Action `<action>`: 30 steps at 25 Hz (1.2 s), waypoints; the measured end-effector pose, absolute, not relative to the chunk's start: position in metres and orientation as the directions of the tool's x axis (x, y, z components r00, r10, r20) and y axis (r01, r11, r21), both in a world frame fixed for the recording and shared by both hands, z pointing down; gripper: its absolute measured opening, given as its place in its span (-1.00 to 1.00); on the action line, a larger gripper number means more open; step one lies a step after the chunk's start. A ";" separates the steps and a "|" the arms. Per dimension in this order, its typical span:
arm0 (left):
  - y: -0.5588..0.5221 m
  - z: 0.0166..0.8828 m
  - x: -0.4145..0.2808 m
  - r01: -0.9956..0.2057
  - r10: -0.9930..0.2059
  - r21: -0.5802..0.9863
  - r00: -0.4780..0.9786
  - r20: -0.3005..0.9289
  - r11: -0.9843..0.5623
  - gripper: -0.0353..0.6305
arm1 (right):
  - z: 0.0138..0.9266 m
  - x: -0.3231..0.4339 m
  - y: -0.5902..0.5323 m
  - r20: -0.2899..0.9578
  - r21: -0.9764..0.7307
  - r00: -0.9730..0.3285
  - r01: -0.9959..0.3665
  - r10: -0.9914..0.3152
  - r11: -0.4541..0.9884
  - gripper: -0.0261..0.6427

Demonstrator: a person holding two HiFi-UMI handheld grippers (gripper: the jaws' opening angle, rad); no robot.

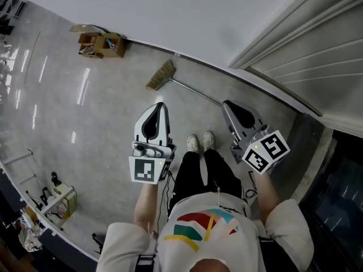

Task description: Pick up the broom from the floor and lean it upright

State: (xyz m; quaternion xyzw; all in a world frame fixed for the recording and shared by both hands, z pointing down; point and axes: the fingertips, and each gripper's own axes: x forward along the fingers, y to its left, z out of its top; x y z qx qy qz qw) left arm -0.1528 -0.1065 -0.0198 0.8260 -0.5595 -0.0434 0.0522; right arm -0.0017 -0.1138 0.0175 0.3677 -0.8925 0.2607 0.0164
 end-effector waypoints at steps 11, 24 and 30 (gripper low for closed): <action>-0.198 0.392 -0.154 -0.845 -0.853 0.122 0.513 -0.090 -0.521 -0.76 | 0.430 0.004 -0.209 0.233 -0.353 -0.667 -0.736 -0.707 0.578 -0.88; -0.236 0.643 -0.089 -0.619 -0.619 0.030 0.785 0.025 -0.785 -0.40 | 0.662 0.033 -0.227 0.227 -0.386 -0.654 -0.740 -0.721 0.551 -0.88; -0.207 0.763 -0.012 -0.153 -0.154 -0.038 0.889 0.432 -0.988 -0.24 | 0.689 0.090 -0.210 0.268 -0.363 -0.577 -0.802 -0.771 0.474 -0.88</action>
